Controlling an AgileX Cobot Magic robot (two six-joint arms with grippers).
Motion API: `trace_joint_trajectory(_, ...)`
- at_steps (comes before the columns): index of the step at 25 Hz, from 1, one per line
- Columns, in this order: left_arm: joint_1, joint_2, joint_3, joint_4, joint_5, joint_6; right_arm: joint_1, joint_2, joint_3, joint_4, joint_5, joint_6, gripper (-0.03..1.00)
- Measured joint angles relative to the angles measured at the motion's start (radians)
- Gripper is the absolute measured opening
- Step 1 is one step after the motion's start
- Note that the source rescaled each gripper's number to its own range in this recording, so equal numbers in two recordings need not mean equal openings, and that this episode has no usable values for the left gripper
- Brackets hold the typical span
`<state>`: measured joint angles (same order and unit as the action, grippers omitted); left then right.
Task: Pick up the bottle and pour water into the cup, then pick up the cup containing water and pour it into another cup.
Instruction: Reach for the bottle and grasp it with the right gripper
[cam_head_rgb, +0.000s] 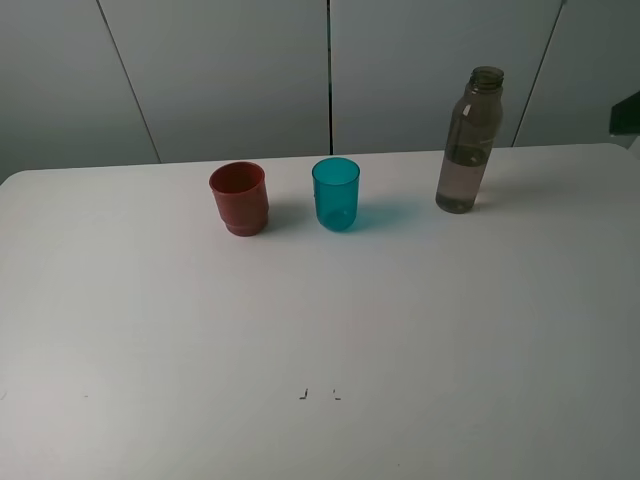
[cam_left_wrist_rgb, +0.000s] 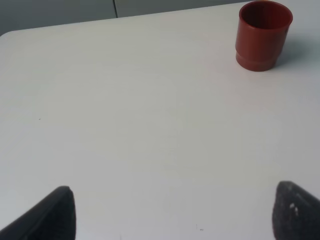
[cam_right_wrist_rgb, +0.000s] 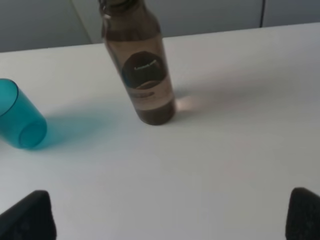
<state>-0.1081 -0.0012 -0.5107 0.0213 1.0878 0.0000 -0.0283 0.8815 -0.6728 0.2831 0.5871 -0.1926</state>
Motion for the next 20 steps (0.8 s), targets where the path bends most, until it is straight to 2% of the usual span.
trace_joint_trajectory(2, 0.0, 0.0, 0.0, 0.0, 0.0, 0.0, 0.069, 0.087, 0.037, 0.018, -0.118, -0.052, 1.0)
trace_joint_trajectory(6, 0.0, 0.0, 0.0, 0.0, 0.0, 0.0, 0.166, 0.279, 0.076, 0.023, -0.293, -0.106, 1.0)
trace_joint_trajectory(12, 0.0, 0.0, 0.0, 0.0, 0.0, 0.0, 0.179, 0.556, 0.08, 0.044, -0.521, -0.11, 1.0)
trace_joint_trajectory(16, 0.0, 0.0, 0.0, 0.0, 0.0, 0.0, 0.179, 0.695, 0.08, 0.04, -0.659, -0.063, 1.0)
trace_joint_trajectory(20, 0.0, 0.0, 0.0, 0.0, 0.0, 0.0, 0.179, 0.802, 0.08, -0.071, -0.746, 0.036, 1.0)
